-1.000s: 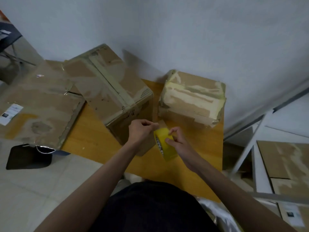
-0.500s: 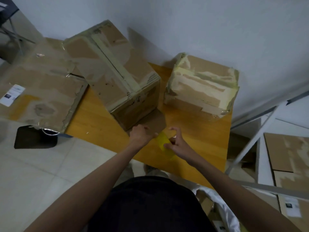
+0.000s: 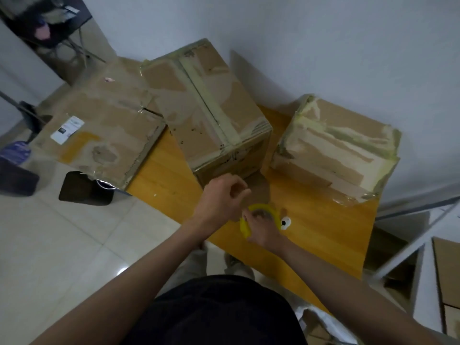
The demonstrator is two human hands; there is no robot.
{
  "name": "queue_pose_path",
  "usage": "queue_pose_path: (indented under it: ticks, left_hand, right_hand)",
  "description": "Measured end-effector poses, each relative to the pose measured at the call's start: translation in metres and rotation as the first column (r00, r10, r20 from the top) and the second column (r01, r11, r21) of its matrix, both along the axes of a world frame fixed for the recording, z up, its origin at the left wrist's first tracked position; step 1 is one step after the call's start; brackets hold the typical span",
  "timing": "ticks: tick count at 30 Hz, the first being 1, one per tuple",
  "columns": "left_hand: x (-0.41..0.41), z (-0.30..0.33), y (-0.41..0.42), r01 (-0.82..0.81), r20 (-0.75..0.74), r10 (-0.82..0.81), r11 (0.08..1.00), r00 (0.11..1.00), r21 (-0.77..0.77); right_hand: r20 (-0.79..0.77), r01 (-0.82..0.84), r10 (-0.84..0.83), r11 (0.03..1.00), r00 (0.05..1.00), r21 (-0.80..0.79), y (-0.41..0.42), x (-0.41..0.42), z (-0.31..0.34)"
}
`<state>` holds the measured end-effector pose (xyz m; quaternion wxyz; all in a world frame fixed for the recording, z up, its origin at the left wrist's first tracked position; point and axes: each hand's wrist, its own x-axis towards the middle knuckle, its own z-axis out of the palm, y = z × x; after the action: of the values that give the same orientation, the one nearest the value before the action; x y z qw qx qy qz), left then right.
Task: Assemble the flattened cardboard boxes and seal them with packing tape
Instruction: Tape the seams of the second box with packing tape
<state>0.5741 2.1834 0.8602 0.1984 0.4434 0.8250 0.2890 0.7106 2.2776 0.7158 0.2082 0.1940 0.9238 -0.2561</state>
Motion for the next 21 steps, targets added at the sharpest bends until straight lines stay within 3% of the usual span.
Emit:
queue_pose_path:
  ticks: [4, 9, 16, 21]
  left_hand:
    - [-0.039, 0.024, 0.021, -0.077, -0.169, 0.115, 0.974, 0.979, 0.214]
    - [-0.083, 0.017, 0.052, -0.061, -0.249, 0.083, 0.993, 0.965, 0.098]
    - [-0.081, -0.001, 0.059, 0.018, -0.437, -0.01, 1.0, 0.899, 0.015]
    - [-0.075, -0.003, 0.06, 0.072, -0.517, -0.087, 0.996, 0.852, -0.049]
  right_hand:
    - [0.092, -0.027, 0.027, 1.0, 0.995, 0.0, -0.002, 0.002, -0.01]
    - [0.021, 0.087, -0.084, 0.971, 0.996, -0.223, 0.019, 0.002, -0.005]
    - [-0.313, 0.39, -0.423, 0.906, 0.85, -0.165, 0.066, -0.019, 0.07]
    - [-0.656, 0.411, -0.422, 0.893, 0.626, -0.183, 0.078, -0.041, 0.124]
